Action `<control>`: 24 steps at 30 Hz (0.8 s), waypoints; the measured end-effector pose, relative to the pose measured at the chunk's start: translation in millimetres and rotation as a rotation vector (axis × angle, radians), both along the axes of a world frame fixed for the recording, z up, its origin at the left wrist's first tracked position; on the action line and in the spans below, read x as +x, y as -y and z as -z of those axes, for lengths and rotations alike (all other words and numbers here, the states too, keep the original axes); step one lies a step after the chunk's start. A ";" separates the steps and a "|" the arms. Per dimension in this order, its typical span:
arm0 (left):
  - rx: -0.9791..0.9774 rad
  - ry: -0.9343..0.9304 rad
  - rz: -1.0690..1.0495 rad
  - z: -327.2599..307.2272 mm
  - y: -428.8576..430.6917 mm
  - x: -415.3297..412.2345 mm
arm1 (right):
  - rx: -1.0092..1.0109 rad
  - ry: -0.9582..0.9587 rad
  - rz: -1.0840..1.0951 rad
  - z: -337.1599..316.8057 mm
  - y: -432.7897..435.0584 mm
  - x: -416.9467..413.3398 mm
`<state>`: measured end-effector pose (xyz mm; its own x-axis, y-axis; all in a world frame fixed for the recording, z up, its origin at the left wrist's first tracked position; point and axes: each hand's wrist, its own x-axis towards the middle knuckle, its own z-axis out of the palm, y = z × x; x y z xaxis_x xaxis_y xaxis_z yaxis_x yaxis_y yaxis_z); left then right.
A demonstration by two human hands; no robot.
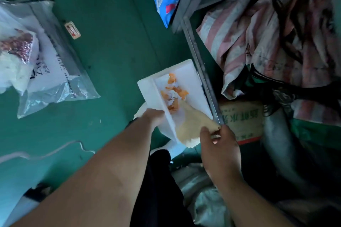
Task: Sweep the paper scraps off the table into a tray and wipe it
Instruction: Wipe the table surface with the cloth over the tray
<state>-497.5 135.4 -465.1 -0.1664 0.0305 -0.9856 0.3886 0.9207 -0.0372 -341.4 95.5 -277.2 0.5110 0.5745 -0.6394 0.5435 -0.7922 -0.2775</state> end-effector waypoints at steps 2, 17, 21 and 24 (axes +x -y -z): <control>0.013 -0.008 0.005 -6.7 -2.6 1.2 | -0.035 -0.005 0.032 0.1 2.1 -0.7; 0.062 0.089 -0.221 -140.9 -15.0 26.3 | 0.036 -0.072 0.053 -44.3 -2.1 2.1; 0.090 0.161 -0.337 -190.1 -11.6 46.4 | 0.033 -0.158 0.118 -63.5 10.4 6.0; 0.087 0.176 -0.399 -218.9 -1.7 58.7 | 0.038 -0.193 0.170 -81.3 17.3 7.7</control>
